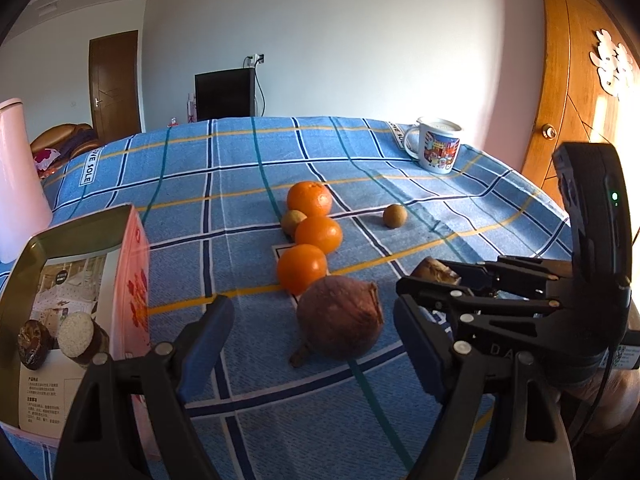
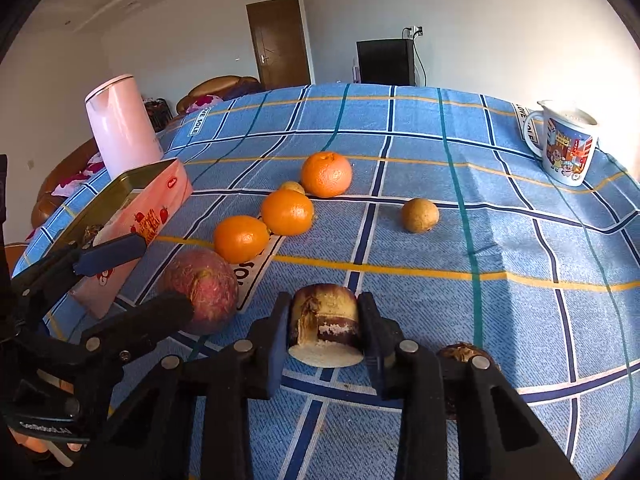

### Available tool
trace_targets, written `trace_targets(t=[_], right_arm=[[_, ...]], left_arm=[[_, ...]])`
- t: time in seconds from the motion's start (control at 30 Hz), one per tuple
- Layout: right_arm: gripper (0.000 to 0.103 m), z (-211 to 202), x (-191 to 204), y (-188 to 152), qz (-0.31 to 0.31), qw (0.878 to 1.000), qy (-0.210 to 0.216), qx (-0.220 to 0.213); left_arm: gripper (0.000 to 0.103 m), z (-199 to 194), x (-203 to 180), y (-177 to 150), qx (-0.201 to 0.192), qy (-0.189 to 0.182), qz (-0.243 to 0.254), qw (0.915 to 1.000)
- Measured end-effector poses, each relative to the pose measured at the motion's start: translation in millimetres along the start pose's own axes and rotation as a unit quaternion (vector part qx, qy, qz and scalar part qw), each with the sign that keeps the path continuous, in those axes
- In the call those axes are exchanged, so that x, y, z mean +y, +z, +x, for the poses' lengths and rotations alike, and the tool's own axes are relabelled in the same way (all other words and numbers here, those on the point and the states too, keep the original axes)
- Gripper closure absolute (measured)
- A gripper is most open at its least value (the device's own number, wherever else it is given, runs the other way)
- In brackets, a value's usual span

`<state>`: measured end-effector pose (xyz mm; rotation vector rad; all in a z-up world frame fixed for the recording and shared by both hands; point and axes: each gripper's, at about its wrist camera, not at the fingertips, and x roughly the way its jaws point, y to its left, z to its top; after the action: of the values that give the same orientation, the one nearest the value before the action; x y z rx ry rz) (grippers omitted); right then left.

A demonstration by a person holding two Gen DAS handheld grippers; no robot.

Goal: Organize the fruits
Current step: 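Grasp another cut taro piece with right tool while left tool grasps the purple onion, then lift and carry the onion and taro piece toward the tin box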

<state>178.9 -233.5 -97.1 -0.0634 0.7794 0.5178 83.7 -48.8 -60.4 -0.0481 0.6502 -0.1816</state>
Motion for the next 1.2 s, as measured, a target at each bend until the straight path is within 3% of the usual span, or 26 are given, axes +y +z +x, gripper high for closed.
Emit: trace_targets(t=[0.2, 0.27, 0.77, 1.2], right_arm=[[0.068, -7.8, -3.5, -0.6, 0.011, 1.000, -0.003, -0.027], [0.068, -10.4, -4.6, -0.8, 0.014, 0.999, -0.002, -0.036], [0.068, -29.7, 4.3, -6.4, -0.015, 0.995, -0.003, -0.098], [0.068, -44.2, 9.1, -11.9, -0.029, 0.989, -0.008, -0.146]], left_arm=[[0.037, 13.3, -3.4, 2.5, 0.031, -0.033, -0.002, 0.9990], [0.051, 17.3, -3.5, 2.3, 0.042, -0.043, -0.005, 0.9982], [0.051, 0.7, -6.8, -1.9, -0.001, -0.032, 0.011, 0.9994], [0.051, -19.0, 0.6, -3.4, -0.060, -0.022, -0.005, 0.9980]])
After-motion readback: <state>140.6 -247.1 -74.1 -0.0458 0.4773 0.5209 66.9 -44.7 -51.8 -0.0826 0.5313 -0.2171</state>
